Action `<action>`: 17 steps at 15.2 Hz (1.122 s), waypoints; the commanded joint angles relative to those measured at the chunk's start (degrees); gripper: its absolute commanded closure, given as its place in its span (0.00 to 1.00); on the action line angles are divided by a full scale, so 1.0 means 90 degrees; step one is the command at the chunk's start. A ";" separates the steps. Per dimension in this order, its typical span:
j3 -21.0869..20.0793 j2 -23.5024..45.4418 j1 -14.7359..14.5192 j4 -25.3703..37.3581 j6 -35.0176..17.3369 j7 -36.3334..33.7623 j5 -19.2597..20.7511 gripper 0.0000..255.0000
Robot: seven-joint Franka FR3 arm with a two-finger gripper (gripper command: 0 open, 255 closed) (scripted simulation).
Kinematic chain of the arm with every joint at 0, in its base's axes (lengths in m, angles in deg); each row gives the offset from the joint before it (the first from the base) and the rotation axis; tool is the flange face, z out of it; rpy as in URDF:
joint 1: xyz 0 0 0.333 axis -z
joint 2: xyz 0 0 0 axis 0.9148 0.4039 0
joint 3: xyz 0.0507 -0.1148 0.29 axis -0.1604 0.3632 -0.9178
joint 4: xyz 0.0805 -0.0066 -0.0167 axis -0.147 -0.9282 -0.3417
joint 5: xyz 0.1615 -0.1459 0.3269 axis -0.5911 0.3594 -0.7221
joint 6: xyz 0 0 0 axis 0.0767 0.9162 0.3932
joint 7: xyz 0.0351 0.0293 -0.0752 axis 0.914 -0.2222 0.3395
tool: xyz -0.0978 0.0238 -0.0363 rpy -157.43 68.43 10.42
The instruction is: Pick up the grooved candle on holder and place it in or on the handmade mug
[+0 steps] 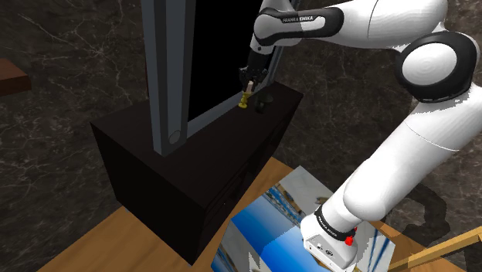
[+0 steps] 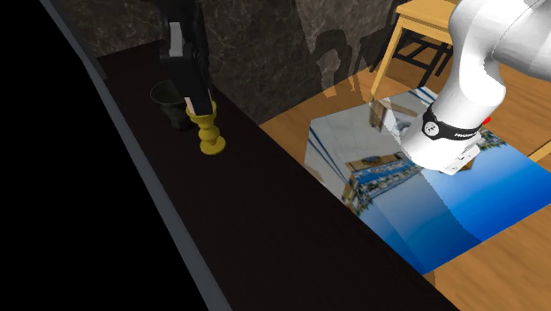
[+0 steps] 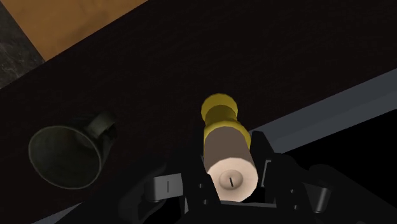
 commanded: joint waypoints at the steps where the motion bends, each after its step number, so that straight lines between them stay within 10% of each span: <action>1: 0.0000 -0.0028 0.0000 0.0147 0.0176 -0.0003 0.0003 1.00; 17: 0.0530 0.0717 0.0611 0.2020 0.1329 0.1142 -0.0157 1.00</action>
